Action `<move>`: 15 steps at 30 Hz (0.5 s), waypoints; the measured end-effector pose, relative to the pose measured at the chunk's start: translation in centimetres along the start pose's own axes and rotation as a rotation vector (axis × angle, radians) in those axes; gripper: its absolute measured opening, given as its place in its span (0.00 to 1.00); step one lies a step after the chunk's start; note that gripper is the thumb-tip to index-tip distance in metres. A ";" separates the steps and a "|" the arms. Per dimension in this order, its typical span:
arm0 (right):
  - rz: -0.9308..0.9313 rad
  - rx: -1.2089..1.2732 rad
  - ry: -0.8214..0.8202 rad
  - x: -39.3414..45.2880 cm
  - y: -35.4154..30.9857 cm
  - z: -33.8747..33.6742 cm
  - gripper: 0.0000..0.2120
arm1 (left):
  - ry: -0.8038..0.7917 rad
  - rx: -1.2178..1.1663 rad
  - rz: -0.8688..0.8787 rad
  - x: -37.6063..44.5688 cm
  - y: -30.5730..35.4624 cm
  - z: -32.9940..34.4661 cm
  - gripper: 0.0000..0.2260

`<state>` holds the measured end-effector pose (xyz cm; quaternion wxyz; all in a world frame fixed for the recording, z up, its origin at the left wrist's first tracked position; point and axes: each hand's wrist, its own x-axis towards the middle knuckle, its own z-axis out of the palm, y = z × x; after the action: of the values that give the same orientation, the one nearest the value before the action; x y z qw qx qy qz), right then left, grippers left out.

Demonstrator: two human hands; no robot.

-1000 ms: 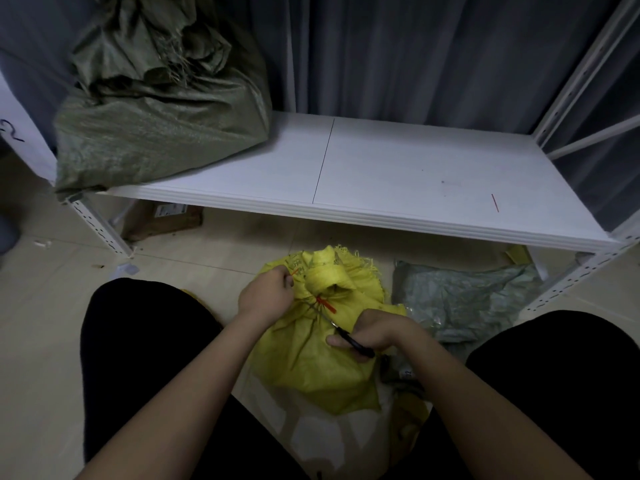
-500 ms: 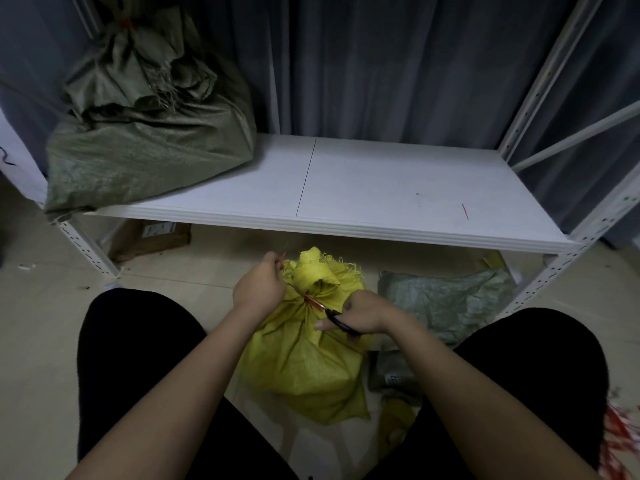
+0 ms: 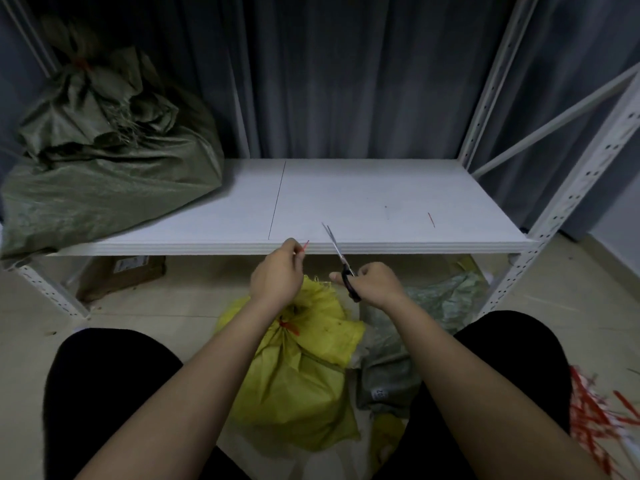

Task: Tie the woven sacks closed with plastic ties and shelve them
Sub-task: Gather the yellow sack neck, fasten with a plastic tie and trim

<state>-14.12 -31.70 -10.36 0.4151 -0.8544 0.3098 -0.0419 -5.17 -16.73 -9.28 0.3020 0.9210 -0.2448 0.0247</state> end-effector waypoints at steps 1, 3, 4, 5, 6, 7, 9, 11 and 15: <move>0.015 0.039 0.022 0.2 0.1 -0.4 0.26 | 0.007 -0.004 0.040 0.4 0.8 0.2 0.07; 0.044 0.090 0.070 1.0 0.5 -1.3 0.26 | 0.008 -0.014 0.108 1.3 2.4 0.8 0.08; 0.063 0.114 0.094 1.5 0.8 -1.7 0.25 | 0.003 -0.015 0.129 1.9 3.2 1.2 0.09; 0.081 0.131 0.116 2.1 1.2 -2.1 0.24 | -0.006 -0.014 0.145 2.5 4.0 1.6 0.09; 0.098 0.142 0.135 2.8 1.7 -2.6 0.22 | -0.019 -0.013 0.159 3.2 4.7 2.1 0.09; 0.115 0.148 0.151 3.4 2.2 -3.0 0.21 | -0.034 -0.013 0.175 3.8 5.6 2.6 0.09; 0.136 0.174 0.187 4.8 3.2 -3.9 0.18 | -0.064 -0.015 0.198 5.0 7.2 3.7 0.10; 0.144 0.224 0.231 6.2 4.4 -4.8 0.15 | -0.103 -0.031 0.199 6.4 8.6 5.0 0.09; 0.175 0.297 0.321 9.7 6.6 -7.0 0.08 | -0.167 -0.066 0.178 9.6 10.7 8.2 0.09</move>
<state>-11.92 -45.03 -12.46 0.4839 -0.7361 0.4352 -0.1861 -2.57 -33.00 -8.29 0.3074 0.8840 -0.3505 -0.0336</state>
